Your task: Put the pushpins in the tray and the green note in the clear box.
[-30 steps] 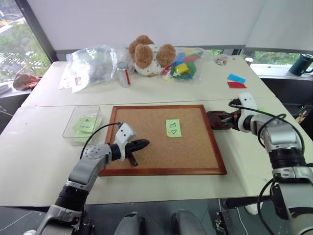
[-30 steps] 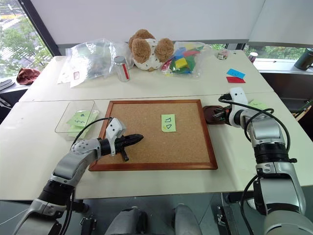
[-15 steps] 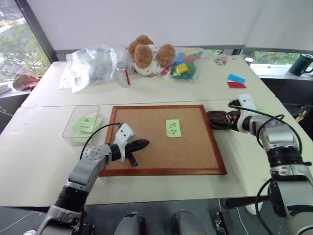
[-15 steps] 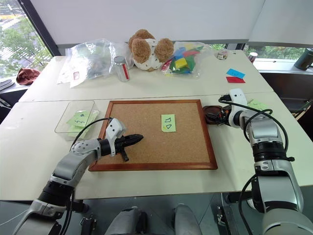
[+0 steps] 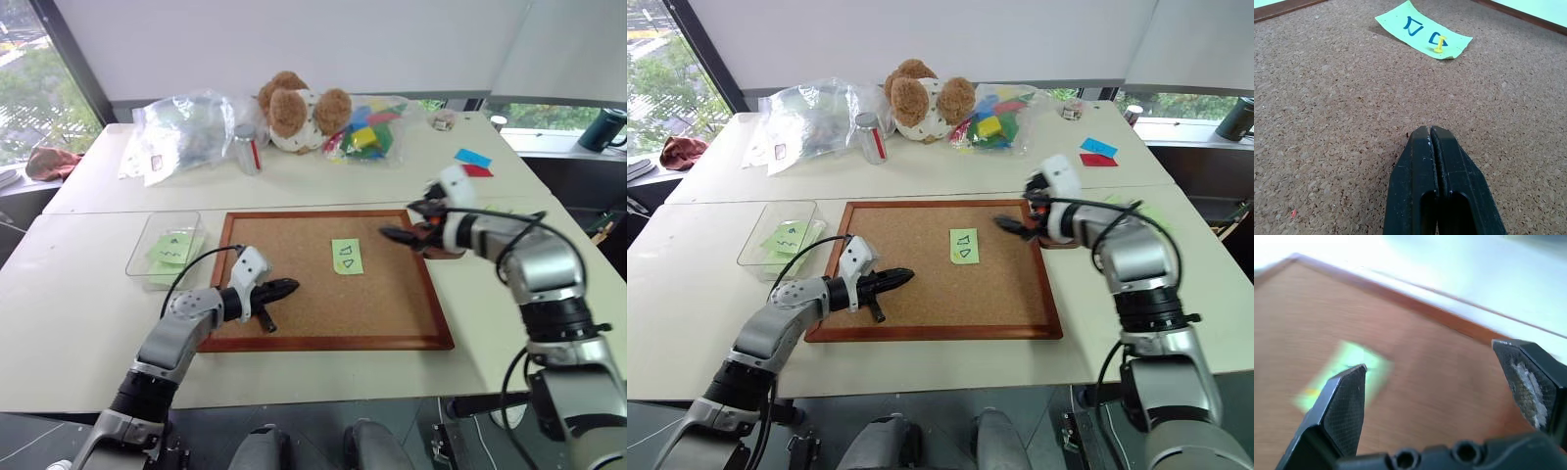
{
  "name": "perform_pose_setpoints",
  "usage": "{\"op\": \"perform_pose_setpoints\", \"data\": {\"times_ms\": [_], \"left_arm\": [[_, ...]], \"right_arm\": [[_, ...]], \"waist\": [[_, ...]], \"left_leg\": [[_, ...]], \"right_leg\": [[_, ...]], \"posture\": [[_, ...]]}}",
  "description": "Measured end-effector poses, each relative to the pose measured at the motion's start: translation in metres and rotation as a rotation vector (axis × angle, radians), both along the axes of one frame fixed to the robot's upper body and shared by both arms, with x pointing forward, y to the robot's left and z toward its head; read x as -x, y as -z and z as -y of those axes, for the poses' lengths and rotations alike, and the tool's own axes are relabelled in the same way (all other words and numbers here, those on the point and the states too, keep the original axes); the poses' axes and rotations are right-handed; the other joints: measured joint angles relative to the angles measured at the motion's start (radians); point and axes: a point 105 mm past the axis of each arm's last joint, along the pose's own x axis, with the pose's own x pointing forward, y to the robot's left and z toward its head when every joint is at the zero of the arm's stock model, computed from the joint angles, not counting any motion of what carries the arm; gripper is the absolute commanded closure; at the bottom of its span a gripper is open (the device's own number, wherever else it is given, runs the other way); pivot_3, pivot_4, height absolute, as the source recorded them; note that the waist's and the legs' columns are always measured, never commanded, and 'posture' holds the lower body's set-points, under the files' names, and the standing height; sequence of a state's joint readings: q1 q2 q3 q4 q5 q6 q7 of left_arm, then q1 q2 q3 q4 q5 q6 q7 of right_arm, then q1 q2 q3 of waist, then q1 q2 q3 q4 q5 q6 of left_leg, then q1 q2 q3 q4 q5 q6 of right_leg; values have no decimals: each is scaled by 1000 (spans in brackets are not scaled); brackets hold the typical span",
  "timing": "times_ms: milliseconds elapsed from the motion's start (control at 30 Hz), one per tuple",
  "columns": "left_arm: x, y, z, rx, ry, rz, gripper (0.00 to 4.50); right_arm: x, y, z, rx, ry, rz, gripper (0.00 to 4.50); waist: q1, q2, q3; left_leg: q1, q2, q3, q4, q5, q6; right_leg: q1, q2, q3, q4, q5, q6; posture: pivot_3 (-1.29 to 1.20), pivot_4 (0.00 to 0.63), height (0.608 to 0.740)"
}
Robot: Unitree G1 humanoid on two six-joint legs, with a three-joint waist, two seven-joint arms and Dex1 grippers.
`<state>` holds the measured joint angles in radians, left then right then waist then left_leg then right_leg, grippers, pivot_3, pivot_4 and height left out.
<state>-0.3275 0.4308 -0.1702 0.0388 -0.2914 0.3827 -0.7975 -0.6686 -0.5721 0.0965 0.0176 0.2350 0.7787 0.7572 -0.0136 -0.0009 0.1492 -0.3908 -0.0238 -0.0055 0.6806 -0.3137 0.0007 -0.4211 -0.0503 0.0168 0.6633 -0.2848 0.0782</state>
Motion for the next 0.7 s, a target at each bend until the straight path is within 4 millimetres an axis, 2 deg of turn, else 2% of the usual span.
{"op": "perform_pose_setpoints", "data": {"times_ms": [33, 100, 200, 267, 433, 700], "left_arm": [[0, 0, 1, 1, 2, 1, 4484], [0, 0, 2, 2, 5, 1, 4484], [0, 0, 1, 2, 1, 0, 4484], [1, 1, -1, 1, -2, -2, 4484], [1, 1, -2, 2, -10, 2, 4484], [2, 1, -2, 2, -16, 3, 4484]], "right_arm": [[6, 8, -14, -4, -40, -23, 31], [14, 20, -29, 1, -88, -54, 31], [17, 25, -33, 8, -92, -68, 708], [19, 29, -35, 7, -92, -76, 1667], [22, 40, -46, 8, -109, -99, 1667], [19, 47, -46, 8, -95, -110, 1667]], "waist": [[2, 0, 0], [3, 0, 0], [2, 0, 0], [1, 0, 0], [-2, 0, 0], [-3, 0, 0]], "left_leg": [[0, 0, 0, 0, 0, 0], [-1, 0, 0, 0, 0, 0], [0, 0, 0, 0, 0, 0], [0, 0, 0, 0, 0, 0], [0, 0, 0, 0, 0, 0], [0, 0, 0, 0, 0, 0]], "right_leg": [[0, 0, 0, 0, 0, 0], [0, 0, 0, 0, 0, 0], [0, 0, 0, -1, 0, 0], [0, 0, 0, 0, 0, 0], [0, 0, 0, 0, 0, 0], [-1, 0, 0, 0, 0, 0]], "posture": [[0, 150, 740], [0, 150, 740], [0, 150, 740], [0, 150, 740], [0, 150, 740], [0, 150, 740]]}}
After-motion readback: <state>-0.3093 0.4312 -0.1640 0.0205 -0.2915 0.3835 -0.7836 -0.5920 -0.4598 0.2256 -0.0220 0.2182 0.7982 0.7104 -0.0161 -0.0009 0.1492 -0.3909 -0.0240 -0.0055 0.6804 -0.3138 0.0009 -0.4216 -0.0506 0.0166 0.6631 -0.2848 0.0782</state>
